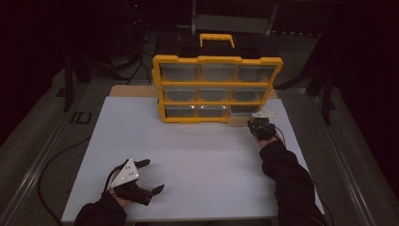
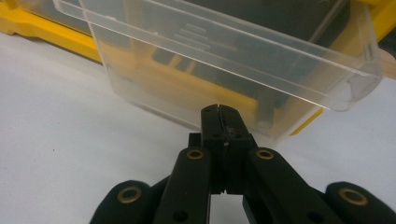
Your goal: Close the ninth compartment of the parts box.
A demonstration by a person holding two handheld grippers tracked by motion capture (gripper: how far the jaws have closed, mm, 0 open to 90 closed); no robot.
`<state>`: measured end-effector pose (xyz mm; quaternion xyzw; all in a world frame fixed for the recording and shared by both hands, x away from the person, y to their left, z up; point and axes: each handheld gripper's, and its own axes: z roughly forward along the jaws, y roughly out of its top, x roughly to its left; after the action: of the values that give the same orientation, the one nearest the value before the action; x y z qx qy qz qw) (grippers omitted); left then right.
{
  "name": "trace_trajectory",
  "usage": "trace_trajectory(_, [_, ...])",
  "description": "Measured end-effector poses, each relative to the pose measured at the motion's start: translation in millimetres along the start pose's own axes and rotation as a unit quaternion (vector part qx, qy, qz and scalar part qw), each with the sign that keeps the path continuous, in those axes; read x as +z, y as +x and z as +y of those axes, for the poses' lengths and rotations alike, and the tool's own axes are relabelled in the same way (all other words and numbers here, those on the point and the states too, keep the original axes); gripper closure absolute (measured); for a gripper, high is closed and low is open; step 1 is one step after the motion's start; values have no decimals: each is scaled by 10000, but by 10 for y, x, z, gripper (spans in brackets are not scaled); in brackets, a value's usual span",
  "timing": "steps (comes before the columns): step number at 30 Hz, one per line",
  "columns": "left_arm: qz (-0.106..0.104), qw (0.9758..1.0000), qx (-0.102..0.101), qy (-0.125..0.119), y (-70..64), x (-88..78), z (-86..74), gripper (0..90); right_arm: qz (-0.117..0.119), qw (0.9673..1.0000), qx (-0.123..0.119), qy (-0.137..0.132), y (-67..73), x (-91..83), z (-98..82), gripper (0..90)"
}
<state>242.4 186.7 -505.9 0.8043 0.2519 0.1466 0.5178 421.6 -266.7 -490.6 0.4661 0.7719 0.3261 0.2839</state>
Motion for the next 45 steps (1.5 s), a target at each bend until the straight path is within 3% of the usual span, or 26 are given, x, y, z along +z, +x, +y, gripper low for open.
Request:
trace_trajectory(23, [-17,10000,13,-18,-13,0,3,0,-101,9999,-14,-28,-29,157,107,900])
trace_trajectory(45, [-41,10000,22,7,-8,7,-5,0,-312,9993,-217,68,-41,311,248,900])
